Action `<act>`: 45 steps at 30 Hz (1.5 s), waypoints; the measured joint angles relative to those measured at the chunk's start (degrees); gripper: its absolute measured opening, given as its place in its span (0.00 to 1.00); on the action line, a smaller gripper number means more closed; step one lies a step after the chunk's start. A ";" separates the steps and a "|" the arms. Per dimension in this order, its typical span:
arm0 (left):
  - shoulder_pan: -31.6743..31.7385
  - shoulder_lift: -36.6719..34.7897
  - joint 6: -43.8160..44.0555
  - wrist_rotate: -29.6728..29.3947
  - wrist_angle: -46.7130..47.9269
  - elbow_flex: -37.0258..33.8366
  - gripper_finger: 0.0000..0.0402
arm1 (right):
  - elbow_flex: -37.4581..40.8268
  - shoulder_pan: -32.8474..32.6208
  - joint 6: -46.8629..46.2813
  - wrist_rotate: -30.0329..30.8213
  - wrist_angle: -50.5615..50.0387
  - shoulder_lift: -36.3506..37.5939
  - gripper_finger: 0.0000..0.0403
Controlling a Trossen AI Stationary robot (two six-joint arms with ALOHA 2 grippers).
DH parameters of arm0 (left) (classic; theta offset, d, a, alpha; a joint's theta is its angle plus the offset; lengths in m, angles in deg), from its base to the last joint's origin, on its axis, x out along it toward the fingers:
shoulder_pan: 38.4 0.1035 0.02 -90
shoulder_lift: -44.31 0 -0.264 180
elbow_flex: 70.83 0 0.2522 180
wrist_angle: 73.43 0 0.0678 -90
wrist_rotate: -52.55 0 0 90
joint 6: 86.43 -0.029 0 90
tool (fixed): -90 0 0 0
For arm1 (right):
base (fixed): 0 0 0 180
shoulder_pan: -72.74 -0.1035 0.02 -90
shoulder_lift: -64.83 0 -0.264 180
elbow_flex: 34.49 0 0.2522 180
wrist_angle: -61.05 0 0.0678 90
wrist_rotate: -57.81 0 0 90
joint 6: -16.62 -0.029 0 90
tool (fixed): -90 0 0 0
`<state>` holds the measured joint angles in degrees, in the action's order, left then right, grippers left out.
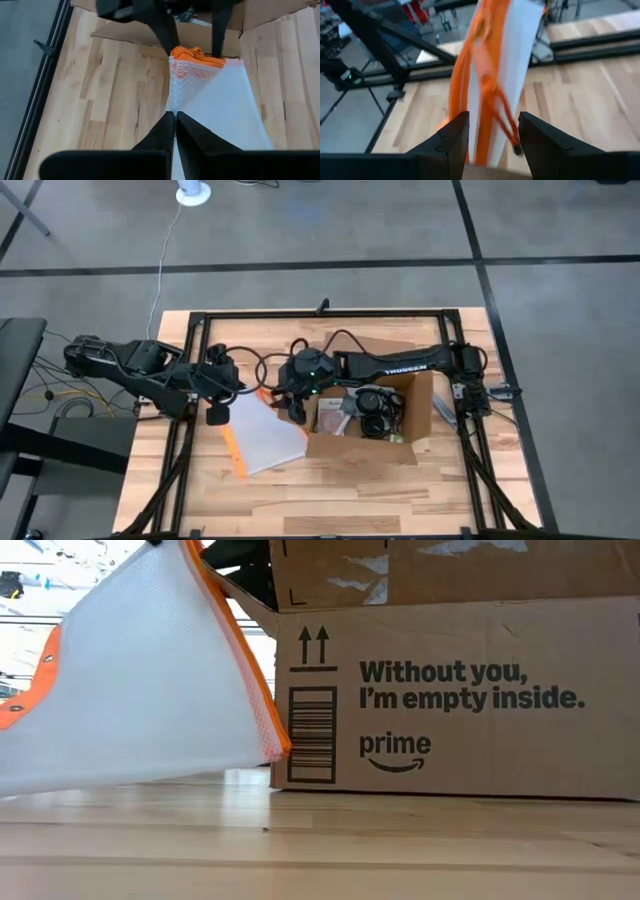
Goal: Unpack boxes
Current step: Open the white zip bag
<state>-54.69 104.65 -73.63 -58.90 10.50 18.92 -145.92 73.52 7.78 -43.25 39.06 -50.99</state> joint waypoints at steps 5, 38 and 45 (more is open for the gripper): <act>0.00 0.00 -0.17 -0.02 -0.45 0.00 0.00 | 0.02 1.03 0.19 1.04 -1.11 -0.85 0.22; 0.03 7.65 -1.88 0.37 13.89 10.33 0.24 | -11.52 6.91 15.39 -2.55 -14.88 -0.47 0.00; 7.08 8.18 -13.17 -6.88 11.67 18.05 0.26 | -11.50 6.15 16.47 -2.55 -14.83 -0.49 0.00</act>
<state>-47.61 112.83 -86.80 -65.78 22.17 36.97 -157.41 79.66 24.25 -45.79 24.23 -51.48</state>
